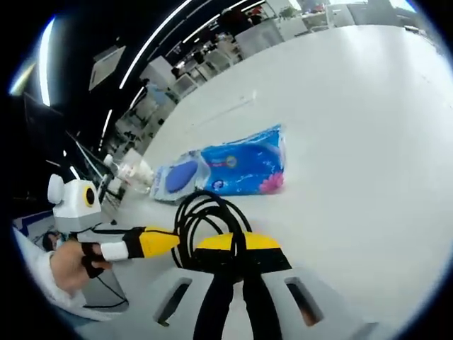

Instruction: Arrange the tabletop items into an orderly group along one side of the table until the central work area is clear of visible clutter.

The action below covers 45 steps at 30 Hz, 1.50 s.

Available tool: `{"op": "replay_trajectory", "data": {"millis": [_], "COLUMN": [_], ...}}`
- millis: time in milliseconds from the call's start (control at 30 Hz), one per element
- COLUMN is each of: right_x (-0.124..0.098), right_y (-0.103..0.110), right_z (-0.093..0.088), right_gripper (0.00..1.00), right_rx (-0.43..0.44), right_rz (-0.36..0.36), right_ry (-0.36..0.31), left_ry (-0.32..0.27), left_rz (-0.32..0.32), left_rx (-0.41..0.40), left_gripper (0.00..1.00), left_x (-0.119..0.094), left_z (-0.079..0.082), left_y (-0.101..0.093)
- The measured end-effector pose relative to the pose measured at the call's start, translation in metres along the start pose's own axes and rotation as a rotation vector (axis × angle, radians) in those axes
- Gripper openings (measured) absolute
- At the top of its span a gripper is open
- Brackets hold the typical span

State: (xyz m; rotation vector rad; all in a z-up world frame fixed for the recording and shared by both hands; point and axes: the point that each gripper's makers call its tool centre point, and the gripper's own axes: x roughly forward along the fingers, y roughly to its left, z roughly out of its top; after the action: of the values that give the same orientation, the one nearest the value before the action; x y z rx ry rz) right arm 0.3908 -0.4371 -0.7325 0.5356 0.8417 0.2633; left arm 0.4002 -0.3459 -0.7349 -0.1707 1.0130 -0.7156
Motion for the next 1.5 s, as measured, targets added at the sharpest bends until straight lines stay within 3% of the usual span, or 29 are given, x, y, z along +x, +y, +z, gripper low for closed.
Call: {"op": "replay_trajectory", "data": {"millis": [300,400,567,933,1067,1233,1367,1500], "right_x": [0.010,0.011,0.016,0.018,0.017,0.008,-0.001,-0.009], "right_y": [-0.010,-0.013,-0.016,-0.017,-0.018,-0.030,-0.034,-0.032], "right_z": [-0.004,-0.003,-0.005,-0.006,-0.006,-0.006,-0.007,-0.012], "right_gripper": [0.00,0.00,0.00,0.00,0.00,0.19,0.35,0.48], "right_rx": [-0.042,-0.043,-0.048,-0.098,-0.133,-0.233,-0.225,-0.225], "right_rz": [-0.032,-0.043,-0.049,-0.053,-0.057,-0.123,-0.129,-0.116], "right_ry": [0.037,0.033,0.038,0.026,0.021,0.020,-0.012,-0.029], "left_ry": [0.044,0.036,0.034,0.038,0.041,0.010,-0.025,-0.049], "left_rz": [0.005,-0.014,-0.016,-0.022,-0.012,0.017,0.046,0.054], "left_rx": [0.023,0.019,0.025,0.049,0.080,0.107,0.115,0.112], "left_gripper": [0.07,0.06,0.13,0.15,0.24,0.42,0.58,0.65], "left_x": [0.012,0.013,0.019,0.019,0.019,0.012,0.003,-0.005], "left_z": [-0.008,-0.006,-0.006,-0.008,-0.010,-0.009,-0.005,-0.003], "left_y": [0.003,-0.001,-0.002,-0.001,-0.001,0.006,0.013,0.018]}}
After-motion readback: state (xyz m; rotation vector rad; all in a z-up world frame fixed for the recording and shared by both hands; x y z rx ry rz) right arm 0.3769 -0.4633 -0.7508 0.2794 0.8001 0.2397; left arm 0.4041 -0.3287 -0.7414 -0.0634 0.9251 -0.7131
